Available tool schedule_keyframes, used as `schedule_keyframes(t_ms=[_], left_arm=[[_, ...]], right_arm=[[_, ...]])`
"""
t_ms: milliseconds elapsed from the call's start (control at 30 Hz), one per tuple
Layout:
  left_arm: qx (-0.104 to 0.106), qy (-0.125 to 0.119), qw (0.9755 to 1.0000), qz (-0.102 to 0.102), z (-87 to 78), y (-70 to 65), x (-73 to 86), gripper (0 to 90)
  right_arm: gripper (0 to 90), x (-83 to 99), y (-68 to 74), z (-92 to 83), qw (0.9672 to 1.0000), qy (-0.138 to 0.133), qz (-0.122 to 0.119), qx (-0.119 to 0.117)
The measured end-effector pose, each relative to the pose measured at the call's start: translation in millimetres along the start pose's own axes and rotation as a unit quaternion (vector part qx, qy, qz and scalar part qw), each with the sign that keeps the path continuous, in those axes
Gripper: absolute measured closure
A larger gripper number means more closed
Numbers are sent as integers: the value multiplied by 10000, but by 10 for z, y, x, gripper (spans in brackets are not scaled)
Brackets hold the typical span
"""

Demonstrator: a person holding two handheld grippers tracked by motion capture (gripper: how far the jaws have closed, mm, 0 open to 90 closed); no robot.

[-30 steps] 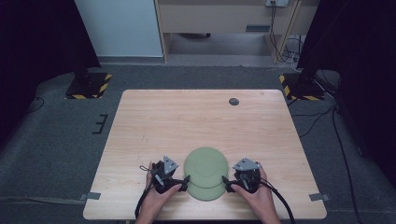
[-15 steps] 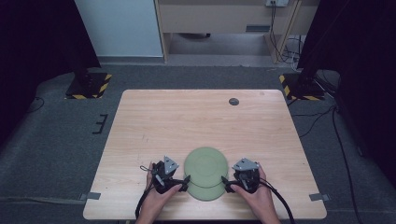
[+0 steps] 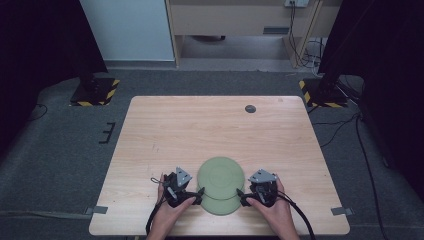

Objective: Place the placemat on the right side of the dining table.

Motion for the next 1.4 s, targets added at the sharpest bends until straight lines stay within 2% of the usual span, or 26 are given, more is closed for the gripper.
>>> schedule_keyframes(t_ms=[167, 233, 333, 467, 600, 700, 733, 800, 1000, 1033, 1067, 1267, 1400], left_arm=[[-50, -43, 10000, 1, 11, -7, -8, 3], [-52, -38, 10000, -6, 5, -11, -5, 6], [-23, -22, 10000, 1, 2, -26, 0, 13], [-19, -14, 10000, -58, 10, -19, -1, 3], [-27, -24, 10000, -45, 10, -20, -2, 4], [-7, -1, 10000, -31, -2, -27, 4, 12], [-1, 11, 10000, -12, -6, -30, 8, 12], [3, 12, 10000, -2, -9, -34, 9, 13], [16, 14, 10000, 2, -11, -34, 13, 12], [19, 12, 10000, 0, -9, -33, 12, 12], [24, 10, 10000, -3, -5, -33, 11, 8], [22, -3, 10000, -6, 0, -36, 9, 8], [25, -12, 10000, -17, 3, -39, 7, 8]], right_arm=[[60, 0, -29, 16, 9999, 24, 100, 60], [77, 10, -26, 13, 9999, 25, 157, -4], [78, 13, -4, 4, 9999, 27, 134, -64], [45, -3, -11, 26, 9999, 49, 121, -9], [60, -5, -12, 26, 9999, 45, 106, -25], [77, -13, -22, 13, 9997, 59, 149, -176], [99, -20, -38, 17, 9990, 219, 235, -321], [121, -37, -59, 25, 9983, 298, 278, -420], [93, -135, -124, 45, 9971, 398, 163, -622], [86, -158, -129, 41, 9966, 399, 191, -693], [72, -191, -125, 35, 9952, 409, 184, -867], [72, -268, -147, 48, 9937, 453, 77, -1021], [75, -294, -187, 62, 9932, 515, 48, -1043]])
Point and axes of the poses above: each handheld gripper's, and its own axes: z roughly forward along the jaws, x roughly out of its underside, y roughly to its left, the point moved 7 cm from there along z, roughly forward along the jaws, and after that the axes turned 9 degrees about -z, right-handed, at the moved point
